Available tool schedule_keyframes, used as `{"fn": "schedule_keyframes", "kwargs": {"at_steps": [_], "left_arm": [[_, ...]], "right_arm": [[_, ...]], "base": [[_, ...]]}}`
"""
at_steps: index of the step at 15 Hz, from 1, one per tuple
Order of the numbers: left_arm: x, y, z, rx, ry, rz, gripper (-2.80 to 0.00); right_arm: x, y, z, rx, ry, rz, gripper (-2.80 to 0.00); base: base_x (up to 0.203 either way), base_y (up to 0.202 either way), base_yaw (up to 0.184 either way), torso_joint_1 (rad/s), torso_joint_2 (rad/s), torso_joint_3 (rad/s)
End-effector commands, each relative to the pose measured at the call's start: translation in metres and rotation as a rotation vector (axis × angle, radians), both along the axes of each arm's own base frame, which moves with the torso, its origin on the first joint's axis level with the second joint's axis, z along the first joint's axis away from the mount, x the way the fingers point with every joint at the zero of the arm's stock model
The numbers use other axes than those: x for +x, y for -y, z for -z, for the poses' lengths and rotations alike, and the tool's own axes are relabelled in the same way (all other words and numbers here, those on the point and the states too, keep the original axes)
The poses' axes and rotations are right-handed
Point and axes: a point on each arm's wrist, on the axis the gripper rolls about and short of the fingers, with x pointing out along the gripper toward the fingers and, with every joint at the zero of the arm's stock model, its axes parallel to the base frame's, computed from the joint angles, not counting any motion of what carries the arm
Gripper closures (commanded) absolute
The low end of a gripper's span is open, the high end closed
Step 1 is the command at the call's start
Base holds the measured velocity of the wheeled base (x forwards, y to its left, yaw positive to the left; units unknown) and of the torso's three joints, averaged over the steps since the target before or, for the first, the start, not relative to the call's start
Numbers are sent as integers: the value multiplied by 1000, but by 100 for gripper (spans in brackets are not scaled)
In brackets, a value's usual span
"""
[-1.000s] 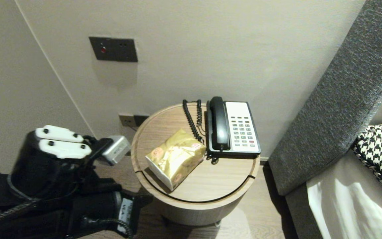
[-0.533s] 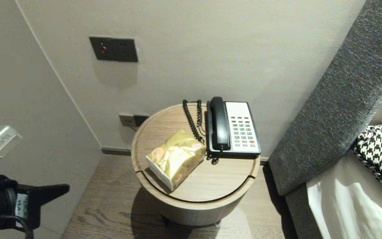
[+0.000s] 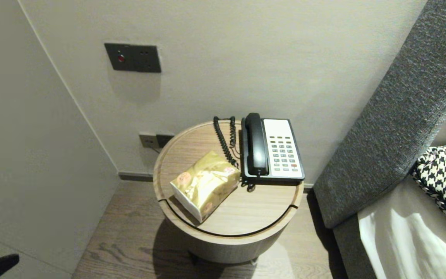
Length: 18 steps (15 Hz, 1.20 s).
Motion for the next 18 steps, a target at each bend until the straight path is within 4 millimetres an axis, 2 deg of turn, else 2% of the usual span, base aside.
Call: {"fn": "schedule_keyframes", "kwargs": {"at_steps": [1, 3, 8, 14, 18], "left_arm": [[-23, -1, 33, 1, -17, -13, 0], [-28, -1, 57, 2, -39, -17, 0], [-27, -4, 87, 60, 18, -104, 0], [-35, -7, 86, 116, 45, -234, 0], [-50, -6, 87, 105, 98, -209, 0]], "right_arm": [[0, 0, 0, -1, -2, -1, 0], [0, 0, 0, 0, -3, -2, 0], [0, 0, 0, -1, -2, -2, 0], [0, 0, 0, -1, -1, -1, 0], [0, 0, 0, -1, -2, -3, 0]], "base": [[0, 0, 0, 0, 0, 0], [0, 0, 0, 0, 0, 0], [0, 0, 0, 0, 0, 0], [0, 0, 0, 0, 0, 0], [0, 0, 0, 0, 0, 0]]}}
